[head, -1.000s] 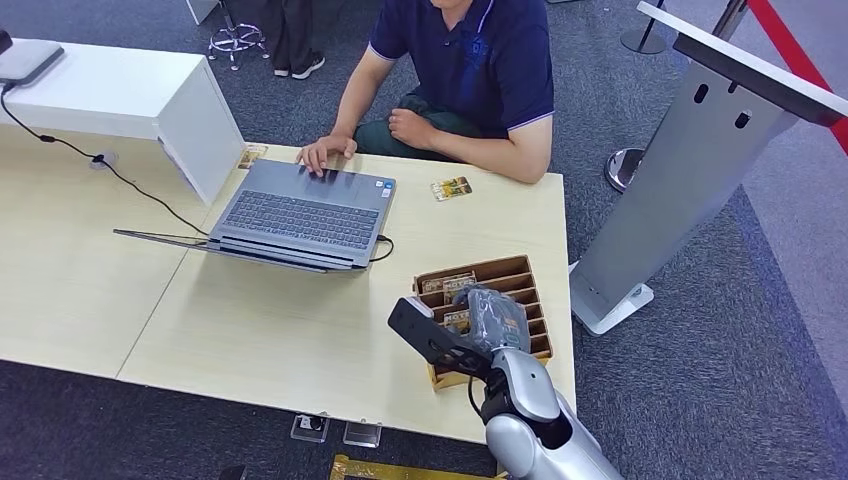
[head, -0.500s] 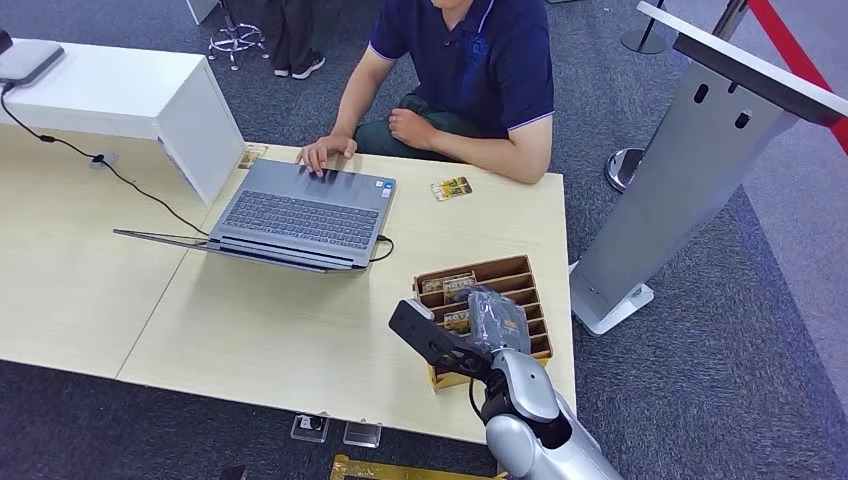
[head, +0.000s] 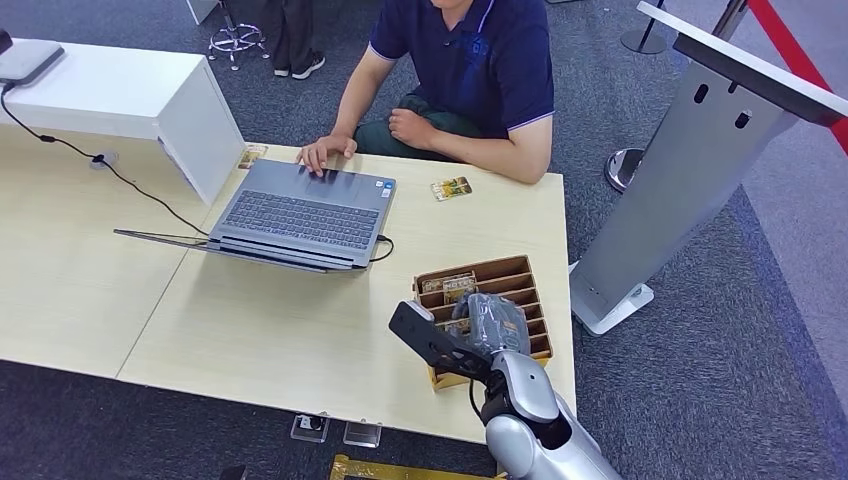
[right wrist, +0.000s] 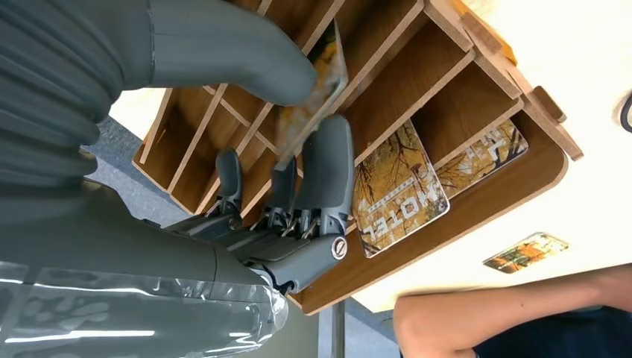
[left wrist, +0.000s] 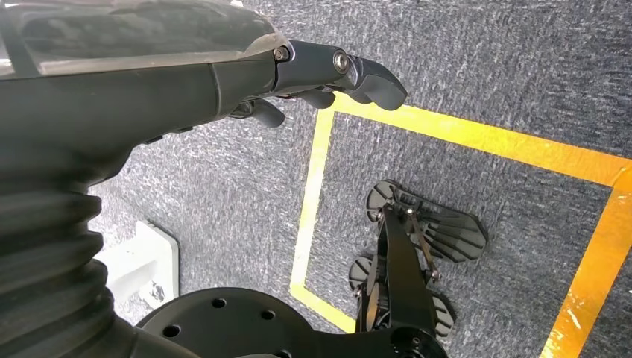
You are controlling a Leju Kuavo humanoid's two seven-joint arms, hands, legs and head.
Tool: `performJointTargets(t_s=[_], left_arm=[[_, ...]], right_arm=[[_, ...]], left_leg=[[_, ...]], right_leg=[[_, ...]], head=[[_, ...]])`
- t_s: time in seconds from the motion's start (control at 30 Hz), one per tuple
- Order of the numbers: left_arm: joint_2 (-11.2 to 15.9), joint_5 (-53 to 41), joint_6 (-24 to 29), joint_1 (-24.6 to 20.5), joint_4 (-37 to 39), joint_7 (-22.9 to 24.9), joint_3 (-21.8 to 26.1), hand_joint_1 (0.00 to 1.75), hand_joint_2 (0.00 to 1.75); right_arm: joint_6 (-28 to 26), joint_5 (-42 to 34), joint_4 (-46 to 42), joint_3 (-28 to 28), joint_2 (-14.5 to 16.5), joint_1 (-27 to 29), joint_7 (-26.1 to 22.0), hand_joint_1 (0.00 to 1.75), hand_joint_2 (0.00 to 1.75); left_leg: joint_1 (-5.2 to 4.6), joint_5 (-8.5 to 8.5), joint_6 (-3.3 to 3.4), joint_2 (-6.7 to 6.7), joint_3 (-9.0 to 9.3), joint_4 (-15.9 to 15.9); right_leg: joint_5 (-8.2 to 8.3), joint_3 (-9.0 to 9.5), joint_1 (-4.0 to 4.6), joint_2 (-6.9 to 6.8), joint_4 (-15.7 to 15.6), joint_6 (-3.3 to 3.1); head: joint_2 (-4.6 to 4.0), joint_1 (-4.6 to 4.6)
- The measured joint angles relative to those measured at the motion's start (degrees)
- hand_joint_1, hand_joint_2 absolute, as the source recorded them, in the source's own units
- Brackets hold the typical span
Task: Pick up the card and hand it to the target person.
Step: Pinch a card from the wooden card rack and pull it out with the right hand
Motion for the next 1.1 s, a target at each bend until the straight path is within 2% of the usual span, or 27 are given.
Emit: performJointTargets(t_s=[0.37, 0.5, 0.73, 1.1], left_arm=[[0.01, -0.07, 0.0, 0.0, 0.0, -0.01, -0.02, 0.0, 1.75], [0.01, -0.07, 0.0, 0.0, 0.0, -0.02, -0.03, 0.0, 1.75], [0.01, -0.22, 0.02, 0.0, 0.0, -0.04, -0.04, 0.0, 1.75], [0.01, -0.46, -0.57, 0.0, 0.0, -0.74, -0.04, 0.0, 1.75]], right_arm=[[0.07, -0.05, -0.02, 0.0, -0.05, 0.2, 0.13, 1.03, 1.75], [0.07, -0.05, -0.02, 0.0, -0.32, 0.38, 0.13, 1.15, 1.75], [0.08, -0.05, -0.02, -0.02, -0.55, 0.47, 0.14, 1.62, 1.75], [-0.09, -0.57, -0.22, -0.04, -0.66, 0.48, 0.03, 1.68, 1.75]], left_leg=[[0.0, 0.0, 0.0, 0.0, 0.0, 0.0], [0.0, 0.0, 0.0, 0.0, 0.0, 0.0], [0.0, 0.0, 0.0, 0.0, 0.0, 0.0], [0.0, 0.0, 0.0, 0.0, 0.01, 0.0]], right_leg=[[0.0, 0.0, 0.0, 0.0, 0.0, 0.0], [0.0, 0.0, 0.0, 0.0, 0.0, 0.0], [0.0, 0.0, 0.0, 0.0, 0.0, 0.0], [0.0, 0.0, 0.0, 0.0, 0.0, 0.0]], head=[[-0.01, 0.0], [-0.01, 0.01], [-0.01, -0.01], [-0.01, -0.01]])
